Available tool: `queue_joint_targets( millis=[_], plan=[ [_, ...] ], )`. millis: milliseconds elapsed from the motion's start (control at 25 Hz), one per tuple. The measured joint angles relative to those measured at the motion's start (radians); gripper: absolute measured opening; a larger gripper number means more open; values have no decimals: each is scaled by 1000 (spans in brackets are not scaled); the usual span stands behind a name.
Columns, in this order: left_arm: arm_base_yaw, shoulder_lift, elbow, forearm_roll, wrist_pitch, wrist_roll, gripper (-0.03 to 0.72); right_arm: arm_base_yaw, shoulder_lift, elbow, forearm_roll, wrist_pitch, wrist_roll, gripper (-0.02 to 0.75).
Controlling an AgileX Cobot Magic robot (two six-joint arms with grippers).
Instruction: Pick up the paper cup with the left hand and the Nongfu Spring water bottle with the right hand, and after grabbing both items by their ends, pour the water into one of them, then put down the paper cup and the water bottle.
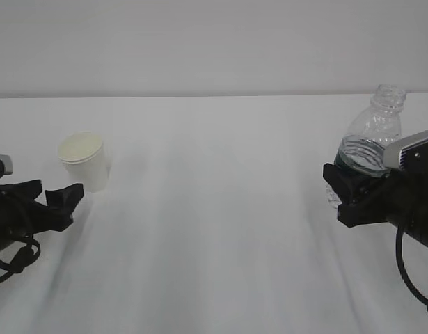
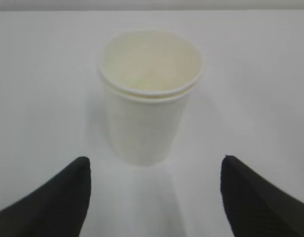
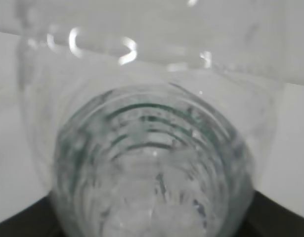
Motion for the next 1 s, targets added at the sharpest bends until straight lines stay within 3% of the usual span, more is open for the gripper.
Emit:
queue_joint_targets(
  millis=[200, 320, 1000],
  plan=[
    [0, 45, -67, 95, 0, -2, 661, 0, 0, 0, 0, 0, 0, 430],
    [0, 89, -97, 123, 0, -4, 677, 0, 0, 0, 0, 0, 0, 430],
    [0, 141, -181, 50, 0, -10, 683, 0, 0, 3, 0, 0, 0, 430]
  ],
)
